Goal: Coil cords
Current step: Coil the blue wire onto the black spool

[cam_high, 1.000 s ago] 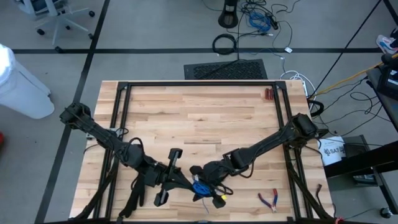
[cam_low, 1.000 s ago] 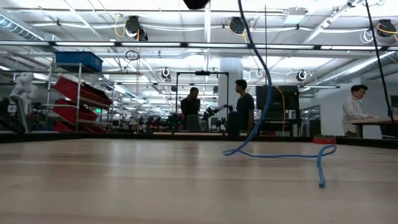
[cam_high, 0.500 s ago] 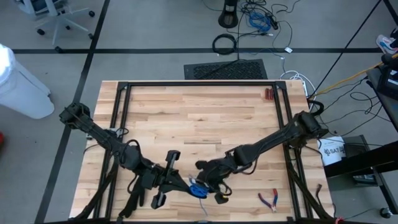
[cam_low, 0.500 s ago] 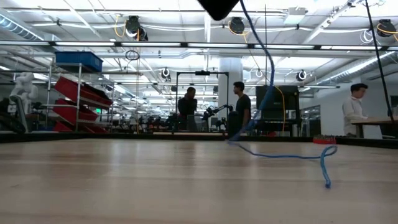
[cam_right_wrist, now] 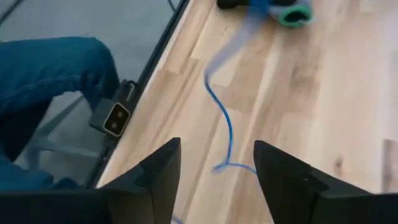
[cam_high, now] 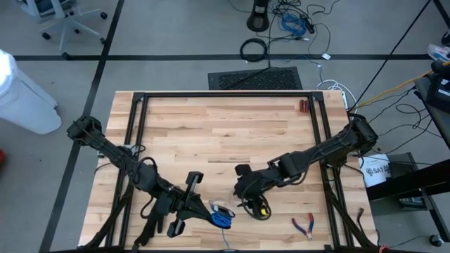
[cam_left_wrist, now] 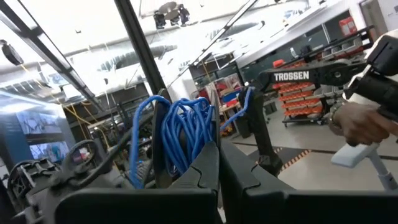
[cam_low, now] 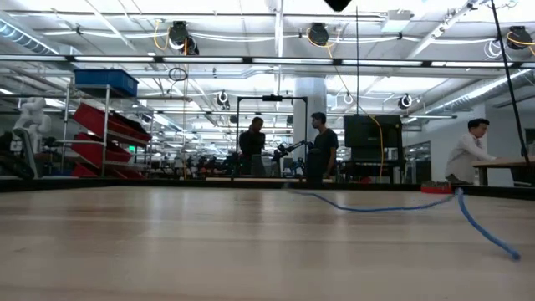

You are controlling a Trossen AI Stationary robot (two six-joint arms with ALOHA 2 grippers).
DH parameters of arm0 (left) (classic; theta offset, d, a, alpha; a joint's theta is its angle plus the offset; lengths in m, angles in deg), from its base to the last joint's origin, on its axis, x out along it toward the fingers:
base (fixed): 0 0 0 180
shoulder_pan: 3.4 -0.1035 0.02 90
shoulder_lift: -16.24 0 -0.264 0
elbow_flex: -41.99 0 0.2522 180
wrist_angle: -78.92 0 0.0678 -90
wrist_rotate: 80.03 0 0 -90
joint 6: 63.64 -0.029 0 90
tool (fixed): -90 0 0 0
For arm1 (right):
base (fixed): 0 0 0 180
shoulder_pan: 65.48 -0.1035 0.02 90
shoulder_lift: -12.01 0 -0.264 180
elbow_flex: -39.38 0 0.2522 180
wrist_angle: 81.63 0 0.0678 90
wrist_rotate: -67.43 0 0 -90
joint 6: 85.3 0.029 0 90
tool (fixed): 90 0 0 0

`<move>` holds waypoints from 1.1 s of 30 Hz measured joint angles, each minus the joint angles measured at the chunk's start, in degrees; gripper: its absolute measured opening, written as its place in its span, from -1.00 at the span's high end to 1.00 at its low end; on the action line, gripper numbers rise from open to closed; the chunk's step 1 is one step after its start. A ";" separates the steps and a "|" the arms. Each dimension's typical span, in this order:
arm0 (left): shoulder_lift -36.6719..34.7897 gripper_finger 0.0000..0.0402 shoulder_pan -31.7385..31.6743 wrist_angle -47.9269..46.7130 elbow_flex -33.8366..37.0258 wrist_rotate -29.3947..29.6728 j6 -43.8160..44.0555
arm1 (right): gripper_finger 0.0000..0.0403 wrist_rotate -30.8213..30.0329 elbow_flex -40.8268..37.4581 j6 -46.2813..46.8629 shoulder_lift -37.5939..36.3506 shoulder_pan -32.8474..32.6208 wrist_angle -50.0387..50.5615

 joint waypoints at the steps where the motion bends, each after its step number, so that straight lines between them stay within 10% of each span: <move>1: 0.00 1.00 0.00 0.25 -0.02 -0.04 0.00 | 0.03 -2.26 0.00 -0.06 -0.13 -0.13 -0.01; 10: 0.00 1.00 -0.11 0.74 -0.01 0.44 -0.09 | 0.01 -14.36 -0.02 1.44 -0.20 -1.21 -6.93; 26: 0.00 1.00 -0.22 0.86 -0.01 4.35 -1.40 | 0.01 -63.54 0.02 -7.01 9.72 -16.15 -38.44; 33: 0.00 1.00 -0.20 0.98 0.00 4.37 -1.42 | 0.01 -66.00 -0.02 -8.93 14.01 -16.36 -40.34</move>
